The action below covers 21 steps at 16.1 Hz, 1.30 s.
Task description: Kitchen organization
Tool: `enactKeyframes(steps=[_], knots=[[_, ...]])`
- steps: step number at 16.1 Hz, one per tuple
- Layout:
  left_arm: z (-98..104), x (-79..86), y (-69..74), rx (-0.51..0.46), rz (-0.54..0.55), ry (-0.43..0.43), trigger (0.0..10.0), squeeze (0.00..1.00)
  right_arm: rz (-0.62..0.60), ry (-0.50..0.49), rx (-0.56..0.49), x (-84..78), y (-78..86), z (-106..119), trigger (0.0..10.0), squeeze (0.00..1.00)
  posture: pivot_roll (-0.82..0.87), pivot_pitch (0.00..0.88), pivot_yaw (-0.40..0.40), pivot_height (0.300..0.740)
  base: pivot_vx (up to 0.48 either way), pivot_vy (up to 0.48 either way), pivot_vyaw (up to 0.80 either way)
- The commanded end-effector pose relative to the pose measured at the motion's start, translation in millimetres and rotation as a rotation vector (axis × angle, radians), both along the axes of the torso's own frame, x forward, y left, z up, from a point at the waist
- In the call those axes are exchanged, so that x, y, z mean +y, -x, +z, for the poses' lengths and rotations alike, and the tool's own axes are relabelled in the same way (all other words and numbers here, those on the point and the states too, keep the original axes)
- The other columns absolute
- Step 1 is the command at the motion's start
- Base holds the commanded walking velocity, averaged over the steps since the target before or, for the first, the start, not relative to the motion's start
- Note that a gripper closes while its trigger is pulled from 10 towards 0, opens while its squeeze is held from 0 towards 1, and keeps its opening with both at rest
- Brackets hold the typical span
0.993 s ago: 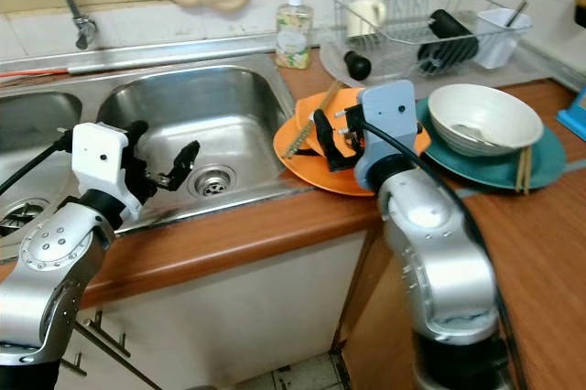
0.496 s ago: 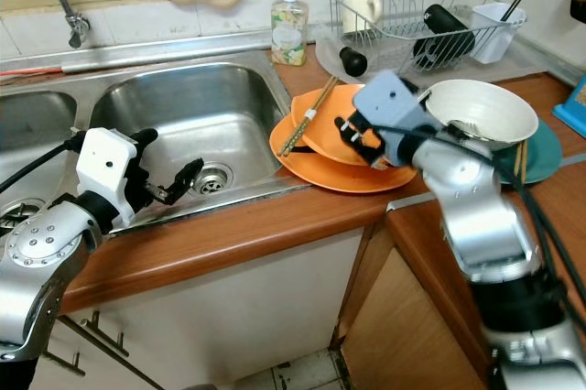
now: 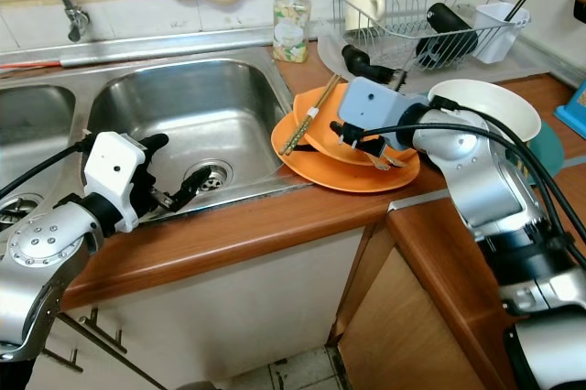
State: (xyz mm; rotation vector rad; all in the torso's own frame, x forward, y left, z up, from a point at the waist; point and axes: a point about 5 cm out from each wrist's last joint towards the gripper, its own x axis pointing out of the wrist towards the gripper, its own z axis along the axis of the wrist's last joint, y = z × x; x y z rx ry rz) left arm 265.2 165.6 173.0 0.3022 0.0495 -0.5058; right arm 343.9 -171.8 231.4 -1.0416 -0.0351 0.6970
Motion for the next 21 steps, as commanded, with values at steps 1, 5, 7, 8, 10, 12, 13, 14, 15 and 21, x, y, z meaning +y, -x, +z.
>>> enactKeyframes(steps=[1,5,7,8,10,12,13,14,15,21], knots=[[4.8,-1.1,0.2,-0.013,-0.012,-0.017,10.0,0.0,0.052,0.055,0.008,4.9,-3.5,-1.6,4.7,0.0,0.0,0.0,0.016,0.74,0.0,0.0,0.0],[3.1,-2.9,0.4,-0.006,-0.017,-0.032,10.0,0.0,0.101,0.145,-0.013,12.5,-17.8,-10.8,0.0,0.0,0.01,0.0,0.016,0.74,0.0,0.0,0.0],[3.1,-5.7,1.2,-0.002,-0.032,-0.027,10.0,0.0,0.099,0.146,-0.03,14.4,-24.0,-11.9,0.0,0.0,0.01,0.0,0.016,0.74,0.0,0.0,0.0],[3.2,-6.8,1.4,0.002,-0.041,-0.023,10.0,0.0,0.099,0.134,-0.036,14.9,-26.0,-11.9,0.0,0.0,0.01,0.0,0.018,0.74,0.0,0.0,0.0],[2.7,-9.0,1.9,0.016,-0.062,-0.017,10.0,0.0,0.096,0.107,-0.039,16.7,-29.1,-13.0,0.0,0.0,0.0,0.0,0.02,0.74,0.0,0.0,0.0],[2.6,-13.1,3.7,0.035,-0.094,0.001,10.0,0.0,0.108,0.104,-0.046,18.3,-32.4,-15.0,0.0,0.0,0.01,0.0,0.021,0.74,0.0,0.0,0.0],[3.2,-14.9,5.0,0.042,-0.109,0.013,10.0,0.0,0.113,0.107,-0.051,18.5,-33.8,-16.0,0.0,0.0,0.01,0.0,0.02,0.74,0.0,0.0,0.0],[4.0,-16.8,7.1,0.051,-0.13,0.03,10.0,0.0,0.116,0.115,-0.058,18.0,-35.0,-17.6,0.0,0.0,0.01,0.0,0.02,0.74,0.0,0.0,0.0],[4.2,-17.3,7.9,0.054,-0.138,0.035,10.0,0.0,0.117,0.118,-0.061,17.9,-35.4,-18.1,0.0,0.0,0.01,0.0,0.02,0.74,0.0,0.0,0.0],[3.3,-20.9,10.6,0.069,-0.161,0.03,10.0,0.0,0.133,0.131,-0.077,17.5,-38.2,-22.1,0.0,0.0,0.01,0.0,0.022,0.74,0.0,0.0,0.0]])
